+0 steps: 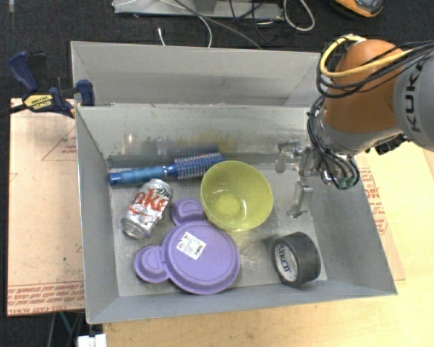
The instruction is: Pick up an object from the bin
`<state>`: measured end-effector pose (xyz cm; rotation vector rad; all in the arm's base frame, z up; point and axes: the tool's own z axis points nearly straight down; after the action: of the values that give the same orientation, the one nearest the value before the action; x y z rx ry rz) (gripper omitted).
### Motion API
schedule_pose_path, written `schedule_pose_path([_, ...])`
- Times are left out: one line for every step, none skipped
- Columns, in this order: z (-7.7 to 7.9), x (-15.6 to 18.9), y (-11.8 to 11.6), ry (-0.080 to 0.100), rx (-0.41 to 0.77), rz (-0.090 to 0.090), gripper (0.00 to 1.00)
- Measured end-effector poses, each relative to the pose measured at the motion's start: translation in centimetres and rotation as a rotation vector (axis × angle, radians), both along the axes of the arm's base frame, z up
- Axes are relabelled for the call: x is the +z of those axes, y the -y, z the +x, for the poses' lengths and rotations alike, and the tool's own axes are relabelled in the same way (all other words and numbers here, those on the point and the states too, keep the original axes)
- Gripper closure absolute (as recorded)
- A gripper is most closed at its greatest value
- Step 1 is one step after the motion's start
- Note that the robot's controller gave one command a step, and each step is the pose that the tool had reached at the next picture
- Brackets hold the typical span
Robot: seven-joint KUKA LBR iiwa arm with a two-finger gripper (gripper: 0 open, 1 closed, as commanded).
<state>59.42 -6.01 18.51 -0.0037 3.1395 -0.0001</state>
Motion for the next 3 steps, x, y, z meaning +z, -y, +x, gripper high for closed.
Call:
schedule_pose_path([0.4, -7.1, -4.9, -0.004, 0.132, 0.003, 0.0])
schedule_pose_path([0.2, -8.6, -5.0, 0.006, 0.072, -0.002, 0.0])
schedule_pose_path([1.2, -11.6, -11.8, 0.001, 0.326, 0.002, 1.0])
